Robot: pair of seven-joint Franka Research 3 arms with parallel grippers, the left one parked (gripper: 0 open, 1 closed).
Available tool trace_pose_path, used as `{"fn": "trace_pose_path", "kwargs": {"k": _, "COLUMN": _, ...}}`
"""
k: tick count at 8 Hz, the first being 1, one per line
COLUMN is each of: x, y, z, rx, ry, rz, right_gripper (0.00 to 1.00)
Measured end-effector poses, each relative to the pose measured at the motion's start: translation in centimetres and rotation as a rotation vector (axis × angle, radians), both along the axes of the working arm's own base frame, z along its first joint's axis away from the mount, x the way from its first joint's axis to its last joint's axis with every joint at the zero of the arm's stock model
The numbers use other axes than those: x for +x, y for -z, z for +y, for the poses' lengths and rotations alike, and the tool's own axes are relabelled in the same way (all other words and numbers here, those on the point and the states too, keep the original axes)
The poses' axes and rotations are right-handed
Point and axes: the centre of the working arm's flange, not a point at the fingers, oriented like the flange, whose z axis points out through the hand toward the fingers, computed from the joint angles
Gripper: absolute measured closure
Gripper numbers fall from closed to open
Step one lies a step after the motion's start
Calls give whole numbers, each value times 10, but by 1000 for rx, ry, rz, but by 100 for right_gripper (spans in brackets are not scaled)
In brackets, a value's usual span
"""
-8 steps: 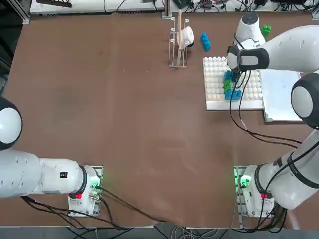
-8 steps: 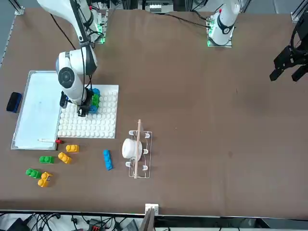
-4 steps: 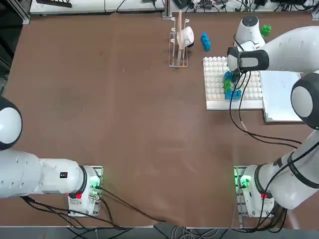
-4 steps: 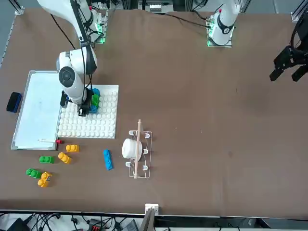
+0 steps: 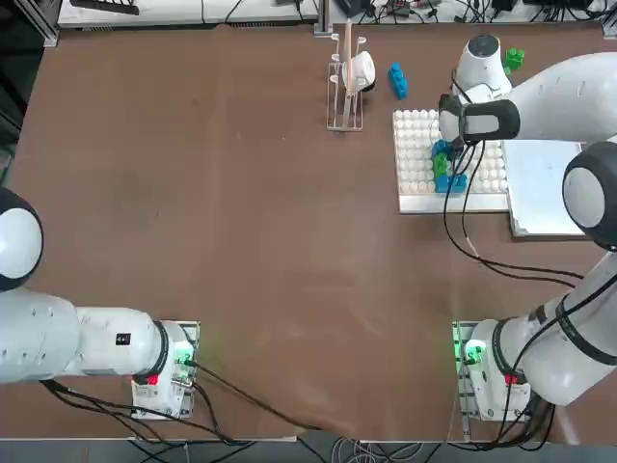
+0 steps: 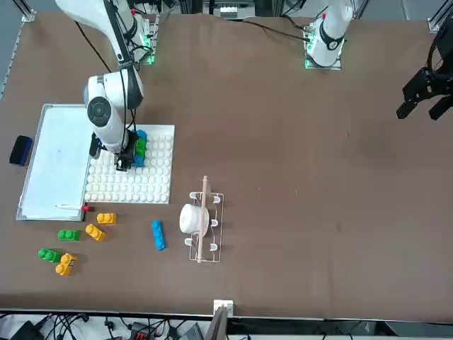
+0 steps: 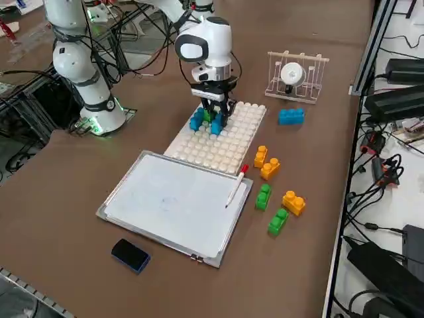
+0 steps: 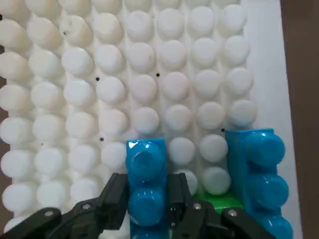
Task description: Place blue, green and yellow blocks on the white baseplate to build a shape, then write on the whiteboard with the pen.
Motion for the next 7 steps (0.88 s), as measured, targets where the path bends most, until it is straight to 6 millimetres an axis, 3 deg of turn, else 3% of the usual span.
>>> {"fn": "trace_pose_path", "kwargs": {"k": 7, "x": -3, "y": 4, "z": -2, "rx": 6, "ry": -3, "rz": -15, "right_gripper": 58}}
